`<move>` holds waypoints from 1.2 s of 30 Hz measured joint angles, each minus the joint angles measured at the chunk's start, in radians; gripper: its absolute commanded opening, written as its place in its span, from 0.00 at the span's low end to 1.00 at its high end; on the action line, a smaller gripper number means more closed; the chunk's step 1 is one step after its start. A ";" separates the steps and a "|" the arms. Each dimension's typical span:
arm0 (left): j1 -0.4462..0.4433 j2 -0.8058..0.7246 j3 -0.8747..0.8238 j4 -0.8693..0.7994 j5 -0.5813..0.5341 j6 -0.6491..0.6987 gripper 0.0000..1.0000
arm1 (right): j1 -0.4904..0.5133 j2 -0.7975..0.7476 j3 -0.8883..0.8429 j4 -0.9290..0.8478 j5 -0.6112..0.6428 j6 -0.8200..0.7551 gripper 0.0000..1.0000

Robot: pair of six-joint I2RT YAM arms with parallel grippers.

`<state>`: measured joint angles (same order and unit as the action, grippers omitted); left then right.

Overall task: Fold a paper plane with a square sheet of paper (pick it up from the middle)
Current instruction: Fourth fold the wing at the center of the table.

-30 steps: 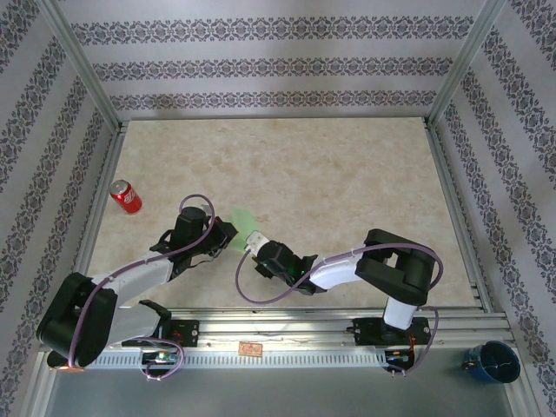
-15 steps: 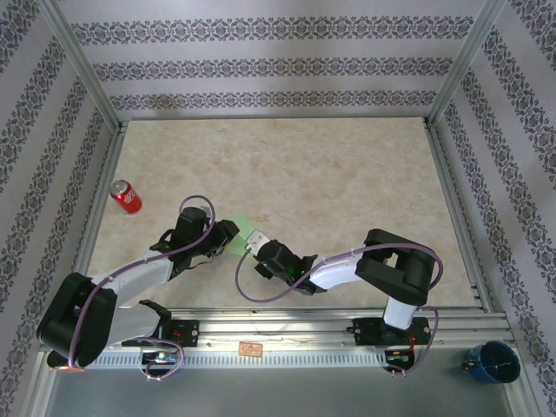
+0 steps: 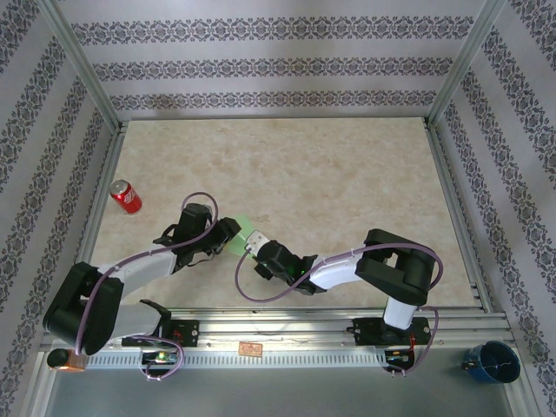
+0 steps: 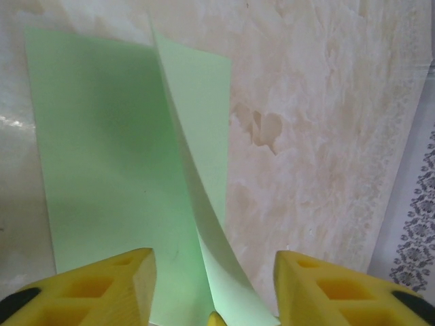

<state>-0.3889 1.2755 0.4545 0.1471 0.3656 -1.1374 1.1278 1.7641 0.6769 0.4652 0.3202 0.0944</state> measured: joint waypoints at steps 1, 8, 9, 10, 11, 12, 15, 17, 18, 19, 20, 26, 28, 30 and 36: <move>0.001 0.007 0.004 0.000 0.003 0.005 0.39 | 0.000 0.000 0.000 0.000 -0.002 0.005 0.13; 0.006 -0.007 0.006 -0.002 -0.023 0.008 0.20 | 0.000 0.000 -0.002 0.000 -0.013 0.013 0.15; 0.008 -0.012 0.006 -0.002 -0.025 0.010 0.18 | 0.000 0.000 -0.003 0.000 -0.013 0.013 0.15; 0.010 -0.018 0.006 -0.002 -0.028 0.011 0.17 | 0.000 0.000 -0.005 0.001 -0.014 0.014 0.15; 0.012 -0.022 0.006 -0.002 -0.031 0.011 0.16 | 0.000 0.000 -0.008 0.000 -0.014 0.015 0.15; 0.013 -0.024 0.006 -0.002 -0.031 0.012 0.15 | 0.000 0.000 -0.011 0.000 -0.014 0.015 0.15; 0.013 -0.024 0.006 -0.003 -0.031 0.012 0.13 | 0.000 0.000 -0.019 -0.001 -0.015 0.016 0.15; 0.016 -0.024 0.006 -0.003 -0.031 0.012 0.13 | 0.000 0.000 -0.024 -0.001 -0.015 0.016 0.14; 0.017 -0.024 0.006 -0.003 -0.031 0.012 0.12 | 0.000 0.000 -0.027 -0.001 -0.015 0.017 0.14; 0.018 -0.024 0.006 -0.003 -0.031 0.012 0.12 | 0.000 0.000 -0.031 -0.001 -0.016 0.020 0.14; 0.018 -0.024 0.006 -0.003 -0.031 0.012 0.15 | 0.000 0.000 -0.032 -0.002 -0.016 0.024 0.14; 0.018 -0.024 0.006 -0.017 -0.032 0.022 0.53 | 0.000 -0.002 -0.032 -0.003 -0.015 0.035 0.10; 0.018 -0.028 0.006 -0.034 -0.037 0.027 0.55 | 0.000 -0.004 -0.032 -0.003 -0.015 0.035 0.09; 0.018 -0.041 0.006 -0.056 -0.047 0.027 0.58 | 0.000 -0.008 -0.032 -0.003 -0.015 0.035 0.09; 0.018 -0.060 0.014 -0.082 -0.060 0.027 0.60 | -0.001 -0.018 -0.032 -0.002 -0.016 0.035 0.09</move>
<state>-0.3710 1.2156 0.4686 0.0650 0.3061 -1.1107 1.1271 1.7462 0.6449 0.4629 0.3046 0.1295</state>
